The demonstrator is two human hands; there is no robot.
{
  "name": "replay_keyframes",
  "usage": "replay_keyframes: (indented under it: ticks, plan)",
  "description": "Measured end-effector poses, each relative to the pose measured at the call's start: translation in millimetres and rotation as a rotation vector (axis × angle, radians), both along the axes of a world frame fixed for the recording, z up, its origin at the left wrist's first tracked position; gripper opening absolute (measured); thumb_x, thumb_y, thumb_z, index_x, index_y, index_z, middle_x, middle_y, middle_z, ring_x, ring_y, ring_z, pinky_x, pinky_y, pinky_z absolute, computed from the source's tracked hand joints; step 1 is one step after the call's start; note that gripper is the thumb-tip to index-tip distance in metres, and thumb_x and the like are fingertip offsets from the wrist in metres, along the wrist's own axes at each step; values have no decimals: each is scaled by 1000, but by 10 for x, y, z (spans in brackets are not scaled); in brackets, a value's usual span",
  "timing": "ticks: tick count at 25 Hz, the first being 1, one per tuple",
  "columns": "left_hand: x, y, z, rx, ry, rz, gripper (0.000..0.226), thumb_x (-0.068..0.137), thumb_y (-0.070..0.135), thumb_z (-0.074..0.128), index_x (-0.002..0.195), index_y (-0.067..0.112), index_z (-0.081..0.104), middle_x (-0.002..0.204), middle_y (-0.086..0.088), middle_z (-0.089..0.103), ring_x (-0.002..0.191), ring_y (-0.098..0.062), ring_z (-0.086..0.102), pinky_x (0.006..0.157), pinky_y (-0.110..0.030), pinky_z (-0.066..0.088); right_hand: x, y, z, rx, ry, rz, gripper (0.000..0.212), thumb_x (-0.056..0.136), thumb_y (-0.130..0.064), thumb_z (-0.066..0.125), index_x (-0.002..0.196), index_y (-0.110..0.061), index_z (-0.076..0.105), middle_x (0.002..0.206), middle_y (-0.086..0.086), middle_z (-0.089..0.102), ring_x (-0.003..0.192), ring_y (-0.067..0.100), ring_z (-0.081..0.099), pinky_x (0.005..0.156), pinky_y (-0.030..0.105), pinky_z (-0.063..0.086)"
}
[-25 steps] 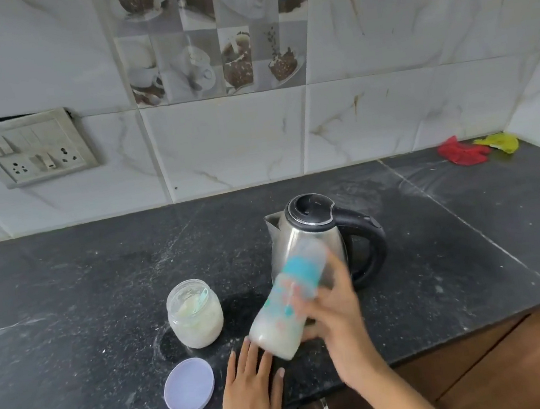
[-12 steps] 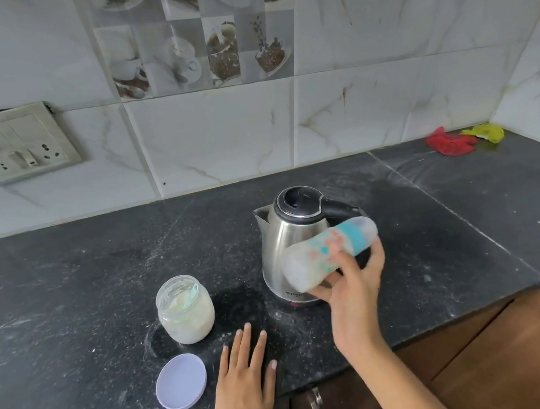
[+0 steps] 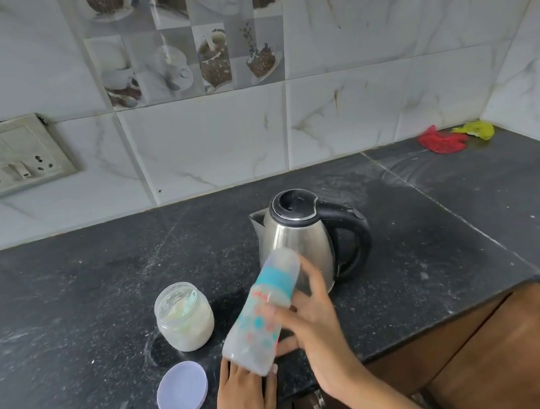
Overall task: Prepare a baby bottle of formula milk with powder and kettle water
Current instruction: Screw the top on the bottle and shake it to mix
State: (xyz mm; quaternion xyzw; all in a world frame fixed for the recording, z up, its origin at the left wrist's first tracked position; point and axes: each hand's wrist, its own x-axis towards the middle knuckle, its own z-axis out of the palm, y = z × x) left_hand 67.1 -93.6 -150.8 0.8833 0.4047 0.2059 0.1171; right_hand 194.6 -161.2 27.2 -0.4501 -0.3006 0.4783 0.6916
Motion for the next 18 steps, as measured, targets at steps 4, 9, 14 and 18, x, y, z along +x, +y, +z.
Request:
replay_keyframes:
  ticks: [4,9,14,18]
  plan:
    - [16,-15,0,-3,92,31,51,95,48,27,136,24,47,147,-3,40,135,-22,38,108,-38,25,385,72,87,59,164,-310,69,85,-10,71,137,-41,39,123,8,65,102,30,70,64,48,59]
    - [13,-5,33,-9,4,21,52,95,47,29,126,18,58,137,-6,53,127,-27,46,105,-38,30,-65,9,3,1,23,-29,86,69,-19,81,139,-40,36,113,3,71,106,31,68,68,46,61]
    - [11,-5,12,-41,87,34,55,96,50,21,134,23,50,146,-3,40,134,-23,39,110,-33,16,395,120,172,41,106,-333,90,71,-15,81,143,-39,33,120,5,68,103,26,70,65,45,61]
    - [-8,-5,26,-28,2,20,55,95,48,29,129,15,56,135,-9,53,125,-30,49,104,-39,31,-37,46,19,-43,-52,-25,88,72,-12,81,141,-41,35,116,2,71,104,25,70,71,54,60]
